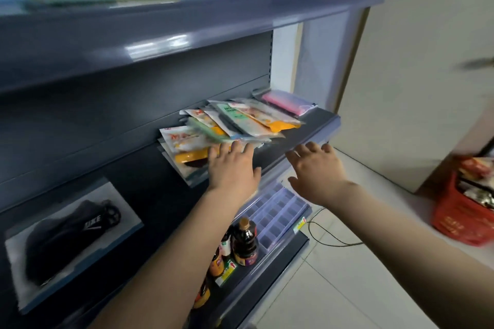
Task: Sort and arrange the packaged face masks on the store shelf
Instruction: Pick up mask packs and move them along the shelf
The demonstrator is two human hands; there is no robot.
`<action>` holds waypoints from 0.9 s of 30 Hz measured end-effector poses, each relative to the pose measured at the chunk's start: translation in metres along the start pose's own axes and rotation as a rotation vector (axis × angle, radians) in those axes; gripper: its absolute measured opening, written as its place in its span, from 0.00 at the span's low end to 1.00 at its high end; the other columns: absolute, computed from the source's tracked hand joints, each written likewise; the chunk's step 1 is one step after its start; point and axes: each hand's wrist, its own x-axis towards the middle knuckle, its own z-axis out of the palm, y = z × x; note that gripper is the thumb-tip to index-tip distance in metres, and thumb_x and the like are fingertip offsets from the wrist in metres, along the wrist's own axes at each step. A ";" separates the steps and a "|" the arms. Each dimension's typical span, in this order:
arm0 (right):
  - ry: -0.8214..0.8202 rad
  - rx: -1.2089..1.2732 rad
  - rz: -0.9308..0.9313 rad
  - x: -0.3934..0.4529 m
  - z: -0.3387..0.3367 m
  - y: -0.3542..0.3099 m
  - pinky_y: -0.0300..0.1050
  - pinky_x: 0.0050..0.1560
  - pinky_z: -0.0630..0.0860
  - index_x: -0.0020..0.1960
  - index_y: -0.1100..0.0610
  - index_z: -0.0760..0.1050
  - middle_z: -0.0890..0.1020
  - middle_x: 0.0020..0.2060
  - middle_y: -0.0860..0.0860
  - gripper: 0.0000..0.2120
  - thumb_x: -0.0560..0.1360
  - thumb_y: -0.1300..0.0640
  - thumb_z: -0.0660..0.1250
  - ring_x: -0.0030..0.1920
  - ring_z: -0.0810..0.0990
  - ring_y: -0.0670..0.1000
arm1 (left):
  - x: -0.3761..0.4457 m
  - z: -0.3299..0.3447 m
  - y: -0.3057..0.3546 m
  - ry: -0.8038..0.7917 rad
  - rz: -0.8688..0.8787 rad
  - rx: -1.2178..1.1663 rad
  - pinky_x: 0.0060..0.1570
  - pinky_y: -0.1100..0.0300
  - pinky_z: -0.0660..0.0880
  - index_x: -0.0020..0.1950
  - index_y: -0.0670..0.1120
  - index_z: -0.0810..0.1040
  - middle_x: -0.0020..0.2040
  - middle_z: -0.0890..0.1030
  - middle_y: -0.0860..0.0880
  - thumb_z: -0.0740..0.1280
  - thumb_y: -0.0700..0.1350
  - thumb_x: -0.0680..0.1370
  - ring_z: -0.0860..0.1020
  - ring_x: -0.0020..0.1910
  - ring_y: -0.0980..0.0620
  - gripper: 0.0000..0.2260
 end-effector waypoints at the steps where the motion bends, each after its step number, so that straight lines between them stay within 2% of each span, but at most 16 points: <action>1: 0.002 -0.004 0.008 0.009 0.001 0.008 0.50 0.62 0.63 0.70 0.53 0.62 0.70 0.66 0.53 0.23 0.77 0.48 0.57 0.66 0.67 0.56 | 0.013 0.001 0.004 0.010 0.014 -0.003 0.66 0.47 0.58 0.71 0.49 0.63 0.69 0.68 0.46 0.58 0.56 0.78 0.63 0.69 0.44 0.23; 11: 0.015 -0.008 0.087 0.102 0.012 0.074 0.51 0.62 0.64 0.70 0.54 0.62 0.71 0.66 0.54 0.24 0.77 0.49 0.58 0.66 0.68 0.57 | 0.137 0.007 0.034 0.074 0.097 -0.032 0.66 0.49 0.58 0.70 0.48 0.64 0.69 0.69 0.45 0.57 0.56 0.79 0.64 0.68 0.43 0.22; 15: 0.000 0.020 0.098 0.131 0.023 0.097 0.51 0.64 0.64 0.70 0.55 0.63 0.70 0.66 0.54 0.23 0.75 0.53 0.57 0.66 0.68 0.57 | 0.177 0.009 0.047 0.035 0.107 -0.012 0.66 0.48 0.58 0.70 0.48 0.64 0.69 0.69 0.45 0.57 0.55 0.79 0.64 0.68 0.43 0.22; 19: -0.017 0.057 0.087 0.156 0.036 0.120 0.51 0.65 0.62 0.71 0.55 0.61 0.69 0.67 0.53 0.24 0.76 0.52 0.56 0.69 0.65 0.56 | 0.206 0.014 0.059 -0.002 0.109 0.032 0.66 0.47 0.59 0.71 0.47 0.64 0.69 0.68 0.44 0.56 0.55 0.79 0.65 0.68 0.43 0.22; 23: -0.020 0.074 0.025 0.189 0.055 0.149 0.51 0.63 0.63 0.70 0.54 0.62 0.70 0.66 0.53 0.24 0.76 0.51 0.58 0.67 0.66 0.56 | 0.235 0.021 0.070 -0.024 0.059 0.045 0.65 0.47 0.60 0.72 0.48 0.62 0.70 0.67 0.45 0.56 0.55 0.79 0.64 0.69 0.43 0.22; 27: -0.004 0.107 -0.094 0.225 0.069 0.176 0.51 0.63 0.64 0.70 0.54 0.62 0.70 0.67 0.53 0.24 0.76 0.48 0.59 0.67 0.67 0.56 | 0.259 0.032 0.081 -0.038 -0.067 0.082 0.65 0.47 0.61 0.71 0.48 0.63 0.69 0.68 0.45 0.56 0.56 0.79 0.64 0.69 0.43 0.23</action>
